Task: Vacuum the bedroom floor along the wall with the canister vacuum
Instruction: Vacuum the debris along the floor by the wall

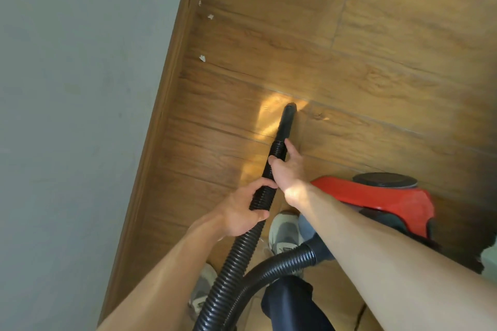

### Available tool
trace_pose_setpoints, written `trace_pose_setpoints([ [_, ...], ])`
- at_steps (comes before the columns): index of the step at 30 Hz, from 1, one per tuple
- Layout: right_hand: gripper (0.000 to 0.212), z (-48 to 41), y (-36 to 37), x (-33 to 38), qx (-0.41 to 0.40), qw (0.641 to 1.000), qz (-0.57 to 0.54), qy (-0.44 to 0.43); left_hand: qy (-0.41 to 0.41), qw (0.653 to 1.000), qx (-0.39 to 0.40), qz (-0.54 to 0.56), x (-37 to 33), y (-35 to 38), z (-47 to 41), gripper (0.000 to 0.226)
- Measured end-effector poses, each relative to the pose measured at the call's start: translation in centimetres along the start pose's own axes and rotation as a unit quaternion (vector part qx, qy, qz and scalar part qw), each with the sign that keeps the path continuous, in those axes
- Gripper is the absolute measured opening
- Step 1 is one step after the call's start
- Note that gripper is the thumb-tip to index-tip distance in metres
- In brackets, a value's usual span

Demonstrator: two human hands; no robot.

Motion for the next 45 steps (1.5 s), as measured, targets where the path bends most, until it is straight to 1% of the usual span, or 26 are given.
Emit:
trace_pose_setpoints([
  [3, 0.064, 1.6, 3.4, 0.7, 0.051, 0.999, 0.007, 0.007, -0.025, 0.999, -0.030, 0.017, 1.7, -2.3, 1.8, 0.051],
  [8, 0.066, 4.1, 7.6, 2.1, 0.161, 0.984, 0.075, -0.010, -0.083, 0.992, -0.080, 0.059, 4.1, -5.0, 5.0, 0.052],
  [12, 0.069, 4.3, 7.9, 2.9, 0.202, 0.972, 0.118, -0.009, -0.090, 0.990, -0.088, 0.070, 3.2, -4.9, 6.1, 0.052],
  [15, 0.066, 3.1, 6.4, 3.6, 0.195, 0.974, 0.117, -0.006, -0.073, 0.993, -0.082, 0.047, 1.4, -4.4, 5.2, 0.051],
  [18, 0.063, 1.1, 4.3, 4.2, 0.150, 0.983, 0.102, 0.016, -0.045, 0.997, -0.063, 0.017, -1.1, -3.8, 3.5, 0.050],
  [20, 0.060, 0.0, 3.1, 4.8, 0.126, 0.988, 0.077, 0.041, -0.028, 0.998, -0.056, -0.002, -2.8, -3.8, 2.5, 0.051],
  [23, 0.057, -1.1, 2.0, 5.5, 0.104, 0.991, 0.030, 0.080, -0.024, 0.998, -0.048, -0.027, -4.4, -4.2, 1.3, 0.054],
  [28, 0.057, -1.0, 3.6, 6.8, 0.096, 0.990, 0.000, 0.102, -0.023, 0.999, -0.039, -0.026, -4.9, -6.6, 1.6, 0.055],
  [30, 0.058, -0.7, 5.4, 7.6, 0.103, 0.991, -0.003, 0.089, -0.019, 0.998, -0.055, -0.009, -4.3, -8.0, 2.2, 0.054],
  [34, 0.062, -0.2, 9.1, 9.1, 0.124, 0.990, 0.068, 0.014, -0.029, 0.996, -0.085, 0.029, -2.6, -10.7, 2.9, 0.053],
  [36, 0.065, 0.1, 10.8, 9.7, 0.149, 0.986, 0.080, -0.012, -0.039, 0.993, -0.102, 0.042, -1.9, -11.8, 3.0, 0.052],
  [40, 0.069, 0.0, 13.2, 11.0, 0.172, 0.979, 0.105, -0.036, -0.058, 0.987, -0.134, 0.069, -0.8, -13.2, 2.9, 0.051],
  [45, 0.068, -0.8, 14.8, 12.7, 0.187, 0.973, 0.126, -0.051, -0.047, 0.983, -0.155, 0.088, -1.1, -14.3, 2.0, 0.049],
])
Point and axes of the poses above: each hand's wrist, its own z-axis away from the middle knuckle, its own y-axis out of the palm, x = y × z, the point moved 1 cm from there along -z, towards the middle knuckle, and after that the axes turned 10 degrees about -x, right-handed, at the moved point
